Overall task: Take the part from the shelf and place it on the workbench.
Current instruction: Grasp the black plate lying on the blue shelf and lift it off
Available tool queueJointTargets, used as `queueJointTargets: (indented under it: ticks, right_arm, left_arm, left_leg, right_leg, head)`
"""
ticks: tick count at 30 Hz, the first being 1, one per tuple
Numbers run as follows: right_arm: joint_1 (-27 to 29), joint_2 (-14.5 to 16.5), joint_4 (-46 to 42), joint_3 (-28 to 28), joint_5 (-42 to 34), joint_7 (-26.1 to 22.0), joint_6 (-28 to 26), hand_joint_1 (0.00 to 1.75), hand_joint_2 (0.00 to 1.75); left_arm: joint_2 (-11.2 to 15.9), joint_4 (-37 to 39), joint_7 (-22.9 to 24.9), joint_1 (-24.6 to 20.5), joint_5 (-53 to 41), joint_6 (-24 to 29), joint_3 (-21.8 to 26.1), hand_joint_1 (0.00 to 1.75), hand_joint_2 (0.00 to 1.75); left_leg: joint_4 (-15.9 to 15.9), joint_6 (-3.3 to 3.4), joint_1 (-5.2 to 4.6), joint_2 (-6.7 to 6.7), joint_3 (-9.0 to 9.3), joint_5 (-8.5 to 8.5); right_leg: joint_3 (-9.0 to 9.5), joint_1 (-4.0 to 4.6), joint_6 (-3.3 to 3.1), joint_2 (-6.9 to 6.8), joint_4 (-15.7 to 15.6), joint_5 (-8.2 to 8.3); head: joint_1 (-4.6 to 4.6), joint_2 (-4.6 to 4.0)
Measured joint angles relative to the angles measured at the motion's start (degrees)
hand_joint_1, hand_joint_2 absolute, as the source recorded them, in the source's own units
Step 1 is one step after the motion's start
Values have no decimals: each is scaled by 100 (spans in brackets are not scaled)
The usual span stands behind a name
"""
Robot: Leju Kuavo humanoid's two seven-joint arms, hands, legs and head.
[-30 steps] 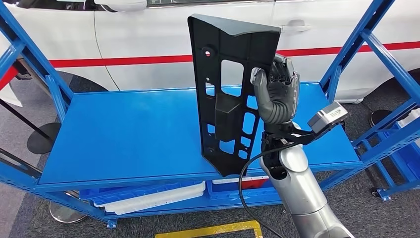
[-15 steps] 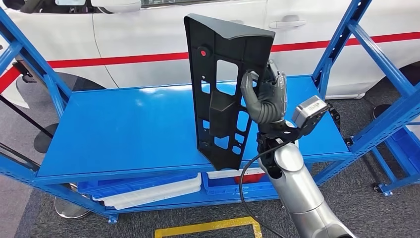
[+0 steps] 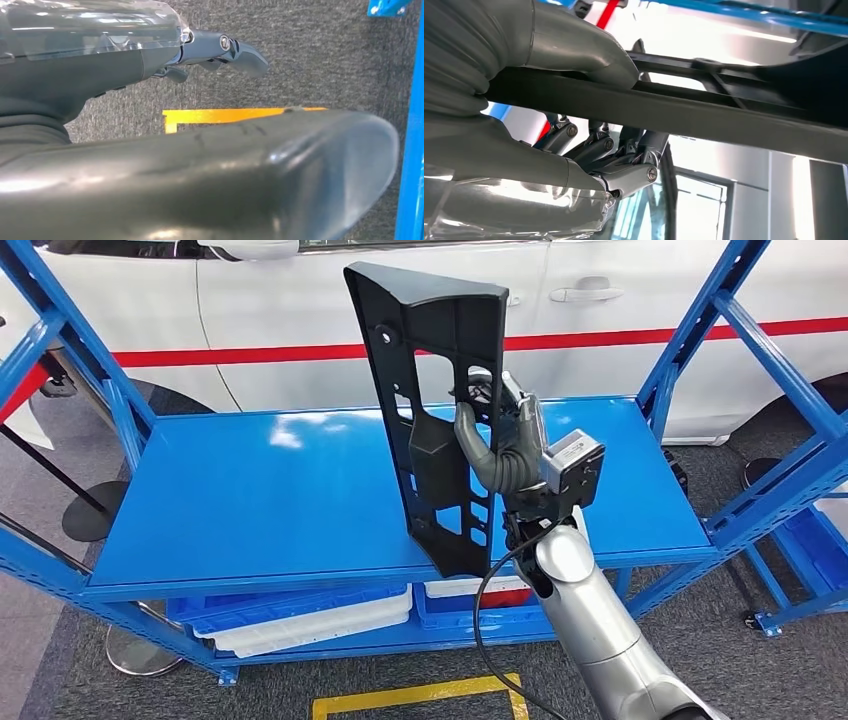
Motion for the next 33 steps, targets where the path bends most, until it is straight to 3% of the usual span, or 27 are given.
queueJointTargets:
  ticks: [1,3,5,8,10,12,13,14,15,17,19,20,22,24,27,28,29,30,32,33]
  right_arm:
    - [19,-3,5,-1,13,3,-19,175,175]
    - [50,-7,-1,-3,34,6,-34,175,175]
    - [99,-10,-15,-5,61,10,-35,175,175]
    - [176,-20,-52,-14,91,18,-36,175,175]
    - [209,-20,-86,-17,100,20,-37,175,175]
    - [263,-20,-99,-19,105,21,-37,175,175]
    - [297,-20,-102,-19,108,21,-37,175,175]
    - [327,-20,-108,-21,110,21,-37,131,175]
    - [351,-20,-122,-24,114,21,-37,87,175]
    - [378,-21,-169,-38,120,21,-37,0,175]
    - [396,-25,-217,-62,134,20,-37,0,175]
    - [410,-27,-237,-74,144,19,-37,0,175]
    - [443,-31,-277,-96,166,19,-37,0,175]
    - [467,-42,-317,-126,178,15,-37,0,175]
    - [512,-65,-339,-175,185,10,-33,0,175]
    - [540,-71,-339,-182,187,10,-29,0,175]
    - [566,-75,-339,-186,189,11,-24,39,175]
    - [581,-80,-340,-188,191,14,-18,82,175]
    - [581,-87,-344,-193,194,22,-3,168,175]
    - [576,-91,-348,-196,196,27,7,173,175]
  left_arm:
    - [-4,0,4,1,-23,-7,-4,0,0]
    - [-9,0,13,-4,-57,-13,-11,0,0]
    - [-12,0,22,-12,-75,-14,-15,0,0]
    - [-12,0,59,-14,-81,-10,-20,0,0]
    - [-10,0,100,-13,-81,-6,-21,0,0]
    - [-10,0,137,-8,-81,-5,-21,0,0]
    - [-10,0,150,-4,-83,-7,-20,0,0]
    - [-10,0,158,0,-87,-13,-20,0,44]
    - [-9,0,157,2,-97,-29,-20,0,87]
    - [-1,0,134,-1,-127,-97,-24,0,175]
    - [10,0,111,-7,-163,-168,-31,0,175]
    - [14,0,107,-7,-175,-195,-36,0,175]
    - [15,0,103,-4,-188,-245,-47,0,87]
    - [15,0,94,-5,-189,-283,-55,0,0]
    - [15,0,84,-9,-188,-286,-58,0,0]
    - [16,0,83,-6,-189,-276,-58,0,0]
    - [16,0,84,-2,-190,-263,-58,0,0]
    - [16,0,84,1,-191,-250,-58,0,0]
    - [16,0,84,0,-191,-232,-58,0,0]
    - [16,0,83,-2,-190,-228,-58,0,0]
  left_leg:
    - [21,-14,1,-3,-1,-9]
    - [68,-69,-21,-6,-25,-32]
    - [90,-134,-39,-6,-51,-36]
    - [164,-233,-27,-3,-84,-104]
    - [659,-285,-12,0,-296,-416]
    - [1466,-316,-2,1,-653,-784]
    - [1729,-323,1,1,-771,-852]
    - [1778,-322,1,1,-791,-808]
    - [1580,-312,2,1,-695,-659]
    - [759,-266,-2,1,-290,-280]
    - [189,-208,-24,-5,-25,-107]
    - [127,-182,-39,-9,-6,-116]
    - [94,-119,-37,-9,-19,-81]
    - [44,-39,-14,-2,-15,-36]
    - [23,20,-16,4,-36,-8]
    - [25,22,-21,3,-42,-6]
    - [29,22,-23,2,-44,-6]
    - [36,20,-24,-1,-43,-8]
    - [56,1,-25,-7,-36,-20]
    - [75,-17,-36,-9,-43,-31]
  right_leg:
    - [197,-15,-2,-2,-409,216]
    - [511,-9,-28,0,-1078,457]
    - [565,23,-73,11,-1243,473]
    - [556,-2,-181,13,-1282,517]
    - [553,-19,-239,-1,-1304,538]
    - [538,-7,-256,-7,-1301,540]
    - [535,-1,-257,-7,-1299,540]
    - [534,3,-257,-7,-1295,540]
    - [538,4,-254,-4,-1290,538]
    - [550,9,-235,4,-1277,529]
    - [537,23,-184,13,-1264,530]
    - [525,27,-152,16,-1265,538]
    - [510,27,-82,20,-1273,548]
    - [429,26,-31,18,-1092,405]
    - [-38,21,5,15,-83,-128]
    - [-181,20,11,14,221,-224]
    - [-239,19,13,13,345,-216]
    - [-187,19,7,12,242,-100]
    - [181,21,-24,11,-496,290]
    - [363,33,-42,11,-867,424]
  head:
    - [0,0]
    - [0,0]
    - [-1,0]
    - [-1,0]
    - [-1,0]
    - [0,0]
    - [0,0]
    - [0,0]
    - [0,0]
    - [0,0]
    - [0,0]
    - [0,0]
    - [0,0]
    - [0,0]
    - [0,0]
    - [0,0]
    - [0,0]
    - [0,0]
    - [0,0]
    - [0,0]
